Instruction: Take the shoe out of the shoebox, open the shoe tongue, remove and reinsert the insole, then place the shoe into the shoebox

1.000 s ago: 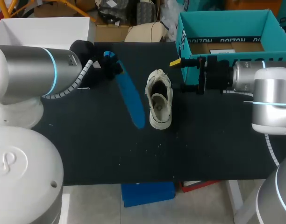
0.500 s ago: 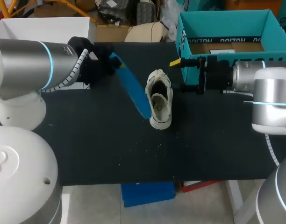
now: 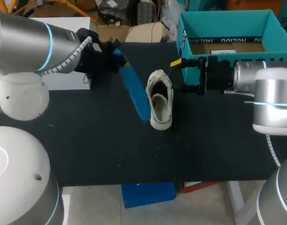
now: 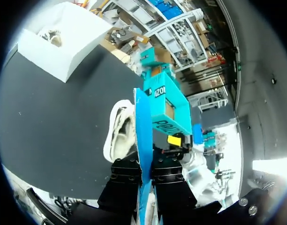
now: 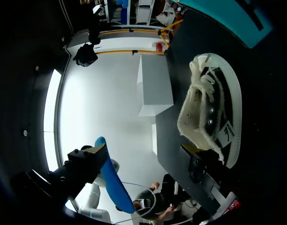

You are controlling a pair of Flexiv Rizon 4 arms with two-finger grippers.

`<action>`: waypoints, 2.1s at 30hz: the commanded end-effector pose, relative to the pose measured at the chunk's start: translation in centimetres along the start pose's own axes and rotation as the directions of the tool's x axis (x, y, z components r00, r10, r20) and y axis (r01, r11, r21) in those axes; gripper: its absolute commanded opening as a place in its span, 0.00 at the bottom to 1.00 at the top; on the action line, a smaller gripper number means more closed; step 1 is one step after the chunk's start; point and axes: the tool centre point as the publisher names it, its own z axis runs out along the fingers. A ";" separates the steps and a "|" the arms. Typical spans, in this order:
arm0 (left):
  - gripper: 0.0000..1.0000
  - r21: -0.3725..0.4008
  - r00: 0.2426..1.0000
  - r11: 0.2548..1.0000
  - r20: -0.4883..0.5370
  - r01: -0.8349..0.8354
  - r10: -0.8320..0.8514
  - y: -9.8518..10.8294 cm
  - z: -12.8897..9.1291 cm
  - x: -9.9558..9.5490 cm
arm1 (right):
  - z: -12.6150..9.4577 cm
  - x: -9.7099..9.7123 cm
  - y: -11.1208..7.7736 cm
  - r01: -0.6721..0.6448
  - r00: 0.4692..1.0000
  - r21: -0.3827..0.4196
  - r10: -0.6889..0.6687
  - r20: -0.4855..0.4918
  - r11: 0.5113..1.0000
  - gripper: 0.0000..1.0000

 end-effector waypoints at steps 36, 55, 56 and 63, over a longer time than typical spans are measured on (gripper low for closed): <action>0.00 -0.973 0.902 0.138 -0.111 -0.184 0.418 2.9 -0.7 -2.3 | 0.1 0.0 0.0 0.000 1.000 -0.001 0.000 0.001 1.000 1.00; 0.00 -0.869 0.885 0.442 0.010 -0.222 0.465 2.3 0.0 -2.1 | 0.1 0.0 0.0 0.000 1.000 -0.001 0.000 0.001 1.000 1.00; 0.00 -0.867 0.886 0.445 0.009 -0.224 0.464 2.3 0.0 -2.2 | 0.1 0.0 0.0 0.000 1.000 -0.001 0.000 0.001 1.000 1.00; 0.00 -0.862 0.884 0.478 0.080 -0.171 0.461 2.4 0.0 -2.1 | 0.1 0.0 0.0 0.000 1.000 -0.001 0.000 0.001 1.000 1.00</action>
